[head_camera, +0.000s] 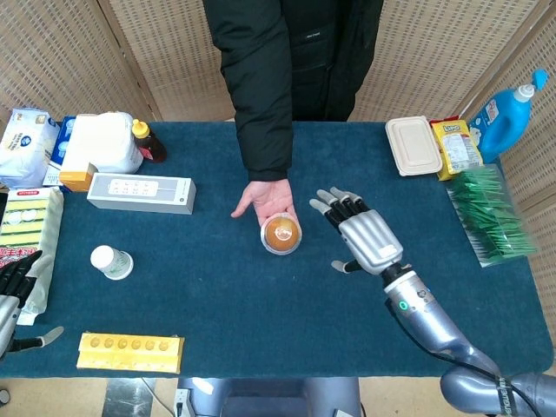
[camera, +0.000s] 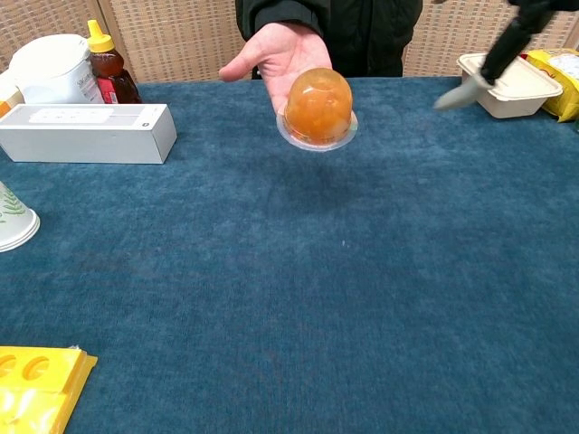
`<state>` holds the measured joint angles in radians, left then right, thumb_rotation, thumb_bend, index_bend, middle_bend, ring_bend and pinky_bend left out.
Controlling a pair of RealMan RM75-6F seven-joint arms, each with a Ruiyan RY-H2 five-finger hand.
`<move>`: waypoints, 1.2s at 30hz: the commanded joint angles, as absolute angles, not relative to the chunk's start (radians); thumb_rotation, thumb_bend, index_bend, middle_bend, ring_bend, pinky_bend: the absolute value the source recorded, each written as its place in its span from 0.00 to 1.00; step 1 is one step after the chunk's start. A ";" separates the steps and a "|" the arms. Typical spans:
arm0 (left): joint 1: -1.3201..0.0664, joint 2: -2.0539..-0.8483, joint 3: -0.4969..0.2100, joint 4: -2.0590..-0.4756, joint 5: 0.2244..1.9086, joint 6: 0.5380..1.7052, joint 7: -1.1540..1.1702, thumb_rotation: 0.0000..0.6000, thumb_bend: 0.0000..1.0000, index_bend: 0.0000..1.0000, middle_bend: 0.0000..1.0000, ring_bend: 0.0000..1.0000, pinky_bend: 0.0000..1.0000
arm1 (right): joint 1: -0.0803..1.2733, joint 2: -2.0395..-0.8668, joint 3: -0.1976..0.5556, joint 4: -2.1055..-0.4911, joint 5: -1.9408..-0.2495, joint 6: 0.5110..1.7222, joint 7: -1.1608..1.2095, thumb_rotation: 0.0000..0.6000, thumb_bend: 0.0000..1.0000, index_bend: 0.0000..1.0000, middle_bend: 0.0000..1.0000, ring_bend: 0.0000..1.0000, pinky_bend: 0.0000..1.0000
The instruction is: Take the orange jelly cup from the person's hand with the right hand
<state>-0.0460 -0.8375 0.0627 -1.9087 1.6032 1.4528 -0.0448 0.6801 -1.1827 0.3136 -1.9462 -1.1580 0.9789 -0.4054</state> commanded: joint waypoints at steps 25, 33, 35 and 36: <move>-0.070 -0.823 0.048 -1.910 1.563 1.413 -0.071 1.00 0.08 0.00 0.00 0.00 0.04 | 0.946 -1.478 0.317 -1.736 -0.863 1.023 -0.536 1.00 0.39 0.40 0.39 0.36 0.55; -0.072 -0.824 0.047 -1.915 1.557 1.408 -0.062 1.00 0.08 0.00 0.00 0.00 0.04 | 0.916 -1.484 0.294 -1.736 -0.963 1.099 -0.503 1.00 0.42 0.45 0.45 0.42 0.59; -0.072 -0.824 0.047 -1.915 1.556 1.409 -0.063 1.00 0.08 0.00 0.00 0.00 0.04 | 0.895 -1.456 0.284 -1.773 -0.995 1.120 -0.492 1.00 0.42 0.45 0.45 0.42 0.59; -0.071 -0.823 0.047 -1.915 1.556 1.410 -0.065 1.00 0.08 0.00 0.00 0.00 0.04 | 0.882 -1.437 0.279 -1.794 -1.011 1.129 -0.485 1.00 0.42 0.45 0.45 0.42 0.59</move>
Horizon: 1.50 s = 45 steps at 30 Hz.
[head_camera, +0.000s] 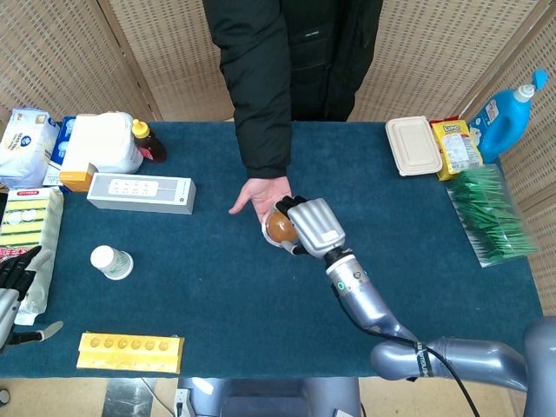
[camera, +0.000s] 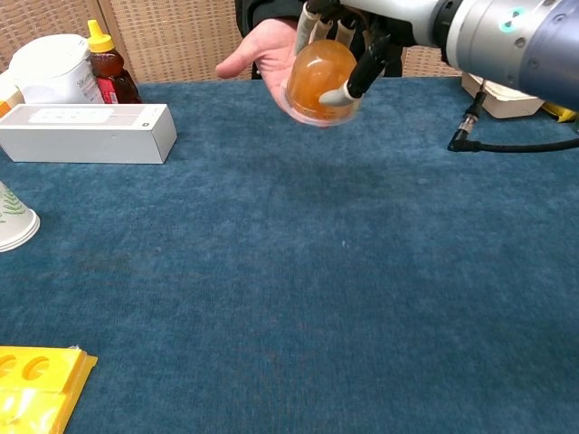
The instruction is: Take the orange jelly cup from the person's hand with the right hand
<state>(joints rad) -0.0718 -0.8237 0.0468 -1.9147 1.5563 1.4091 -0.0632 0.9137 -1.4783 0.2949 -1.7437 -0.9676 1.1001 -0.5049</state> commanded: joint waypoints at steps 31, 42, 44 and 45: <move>-0.064 -0.828 0.054 -1.918 1.565 1.417 -0.055 1.00 0.08 0.00 0.00 0.00 0.04 | 0.717 -1.447 0.073 -1.453 -1.210 0.919 -0.155 1.00 0.36 0.14 0.21 0.19 0.39; -0.066 -0.831 0.058 -1.921 1.574 1.411 -0.040 1.00 0.09 0.00 0.00 0.00 0.04 | 0.623 -1.227 0.047 -1.675 -1.348 1.059 -0.107 1.00 0.29 0.03 0.06 0.09 0.31; -0.063 -0.832 0.062 -1.921 1.582 1.414 -0.037 1.00 0.08 0.00 0.00 0.00 0.04 | 0.580 -1.172 0.024 -1.721 -1.390 1.117 -0.100 1.00 0.29 0.03 0.07 0.09 0.31; -0.062 -0.833 0.063 -1.921 1.587 1.417 -0.035 1.00 0.08 0.00 0.00 0.00 0.04 | 0.558 -1.150 0.011 -1.737 -1.413 1.146 -0.092 1.00 0.29 0.03 0.07 0.09 0.31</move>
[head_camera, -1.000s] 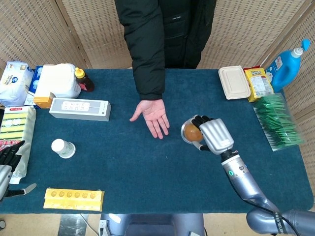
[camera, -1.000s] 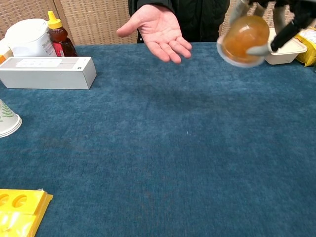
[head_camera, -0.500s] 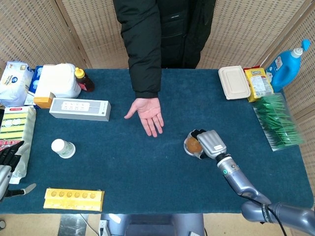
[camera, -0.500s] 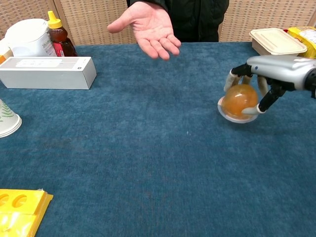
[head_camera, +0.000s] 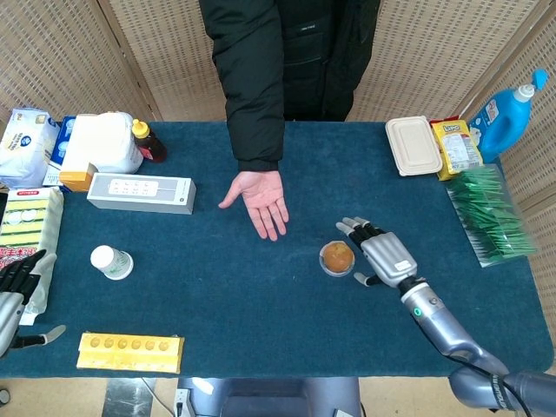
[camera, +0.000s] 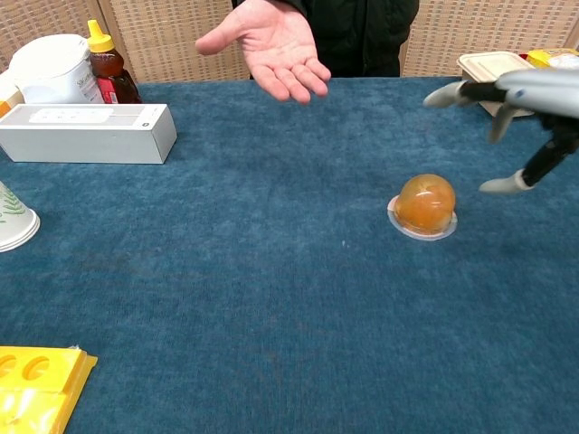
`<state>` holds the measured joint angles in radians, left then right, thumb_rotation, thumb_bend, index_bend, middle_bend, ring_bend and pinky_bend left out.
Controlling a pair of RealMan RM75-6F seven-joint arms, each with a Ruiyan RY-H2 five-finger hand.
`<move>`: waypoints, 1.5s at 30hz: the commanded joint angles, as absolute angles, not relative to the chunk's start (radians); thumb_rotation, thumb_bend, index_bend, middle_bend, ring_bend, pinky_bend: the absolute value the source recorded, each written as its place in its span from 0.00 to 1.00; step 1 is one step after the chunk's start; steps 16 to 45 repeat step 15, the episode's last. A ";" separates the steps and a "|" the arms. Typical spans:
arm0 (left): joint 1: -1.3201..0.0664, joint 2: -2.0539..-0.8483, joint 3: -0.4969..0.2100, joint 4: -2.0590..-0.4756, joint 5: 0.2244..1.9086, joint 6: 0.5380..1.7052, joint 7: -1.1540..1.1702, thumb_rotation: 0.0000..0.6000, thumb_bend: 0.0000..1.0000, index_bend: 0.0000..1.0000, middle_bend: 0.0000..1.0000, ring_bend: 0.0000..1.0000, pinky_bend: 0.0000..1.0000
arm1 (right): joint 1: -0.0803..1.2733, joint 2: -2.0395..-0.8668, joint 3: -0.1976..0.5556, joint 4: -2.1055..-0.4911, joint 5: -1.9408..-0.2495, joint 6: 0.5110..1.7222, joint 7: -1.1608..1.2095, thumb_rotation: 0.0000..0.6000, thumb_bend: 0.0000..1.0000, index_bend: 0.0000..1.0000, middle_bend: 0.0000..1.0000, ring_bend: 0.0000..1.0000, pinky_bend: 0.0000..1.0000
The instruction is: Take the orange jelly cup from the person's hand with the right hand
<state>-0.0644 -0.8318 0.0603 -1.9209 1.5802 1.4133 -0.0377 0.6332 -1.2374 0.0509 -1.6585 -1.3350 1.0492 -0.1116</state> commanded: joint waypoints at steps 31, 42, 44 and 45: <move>-0.048 -0.857 0.083 -1.922 1.636 1.434 0.025 1.00 0.08 0.00 0.00 0.00 0.04 | 0.169 -1.126 -0.141 -1.525 -1.663 1.657 0.122 1.00 0.02 0.09 0.11 0.06 0.20; -0.048 -0.857 0.083 -1.922 1.636 1.434 0.025 1.00 0.08 0.00 0.00 0.00 0.04 | 0.169 -1.126 -0.141 -1.525 -1.663 1.657 0.122 1.00 0.02 0.09 0.11 0.06 0.20; -0.048 -0.857 0.083 -1.922 1.636 1.434 0.025 1.00 0.08 0.00 0.00 0.00 0.04 | 0.169 -1.126 -0.141 -1.525 -1.663 1.657 0.122 1.00 0.02 0.09 0.11 0.06 0.20; -0.048 -0.857 0.083 -1.922 1.636 1.434 0.025 1.00 0.08 0.00 0.00 0.00 0.04 | 0.169 -1.126 -0.141 -1.525 -1.663 1.657 0.122 1.00 0.02 0.09 0.11 0.06 0.20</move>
